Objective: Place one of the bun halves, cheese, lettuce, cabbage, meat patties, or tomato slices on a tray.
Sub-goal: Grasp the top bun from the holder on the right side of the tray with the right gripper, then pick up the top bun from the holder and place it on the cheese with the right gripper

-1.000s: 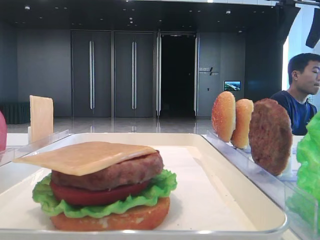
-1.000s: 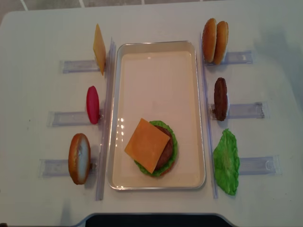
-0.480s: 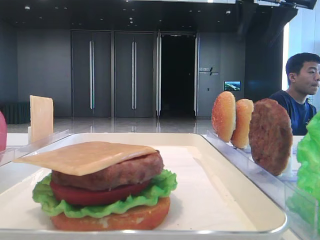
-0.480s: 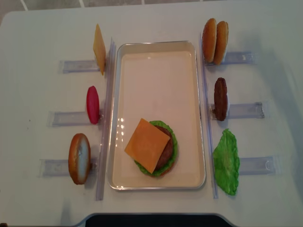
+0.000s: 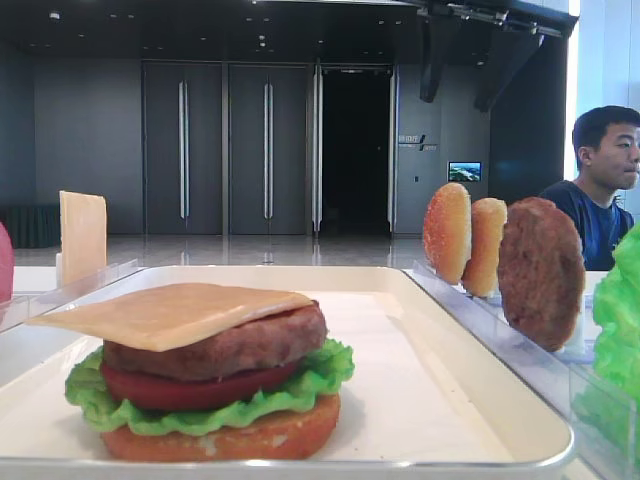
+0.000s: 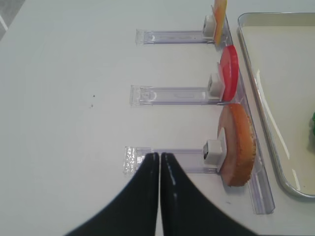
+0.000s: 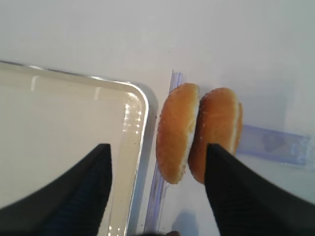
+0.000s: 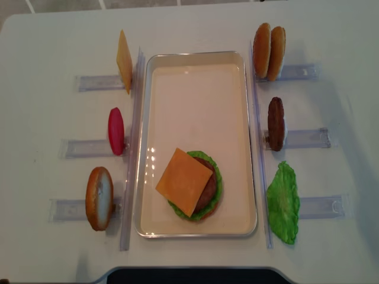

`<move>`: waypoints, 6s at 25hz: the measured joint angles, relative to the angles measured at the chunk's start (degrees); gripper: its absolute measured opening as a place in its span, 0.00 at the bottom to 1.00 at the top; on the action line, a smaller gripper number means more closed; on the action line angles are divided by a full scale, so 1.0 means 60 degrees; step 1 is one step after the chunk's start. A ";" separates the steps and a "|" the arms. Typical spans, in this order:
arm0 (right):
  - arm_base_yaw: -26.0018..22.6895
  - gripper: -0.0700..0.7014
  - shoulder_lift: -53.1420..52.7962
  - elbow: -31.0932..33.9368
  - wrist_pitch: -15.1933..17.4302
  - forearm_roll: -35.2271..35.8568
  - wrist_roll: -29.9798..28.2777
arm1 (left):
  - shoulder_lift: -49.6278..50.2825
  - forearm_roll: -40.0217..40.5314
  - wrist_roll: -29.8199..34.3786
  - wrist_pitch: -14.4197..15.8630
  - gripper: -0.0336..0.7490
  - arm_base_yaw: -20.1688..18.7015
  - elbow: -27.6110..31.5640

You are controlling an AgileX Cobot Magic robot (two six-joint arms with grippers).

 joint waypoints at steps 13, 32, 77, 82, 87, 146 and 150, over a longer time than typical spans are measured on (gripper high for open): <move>0.0228 0.64 0.0466 0.0000 0.0000 -0.0864 0.0066 | 0.0000 0.0000 0.0000 0.0000 0.04 0.0000 0.0000; 0.0228 0.64 0.1302 0.0000 -0.0203 -0.0805 0.0316 | 0.0000 0.0000 0.0000 0.0000 0.04 0.0000 0.0000; 0.0221 0.40 0.1716 -0.0074 -0.0212 -0.0542 0.0779 | 0.0000 0.0036 0.0000 0.0000 0.04 0.0000 0.0000; 0.0221 0.40 0.1749 -0.0290 -0.0046 -0.0486 0.0831 | 0.0000 0.0036 0.0000 0.0000 0.04 0.0000 0.0000; 0.0221 0.40 0.1771 -0.0940 0.0014 -0.0316 0.0927 | 0.0000 0.0036 0.0000 0.0000 0.04 0.0000 0.0000; 0.1238 0.37 -0.6904 1.0156 -0.3977 1.1705 -0.6890 | 0.0000 0.0096 0.0000 0.0000 0.04 0.0000 0.0000; 0.2044 0.37 -0.6911 1.0388 -0.4168 1.1728 -0.7082 | 0.0000 0.0096 0.0000 0.0000 0.04 0.0000 0.0000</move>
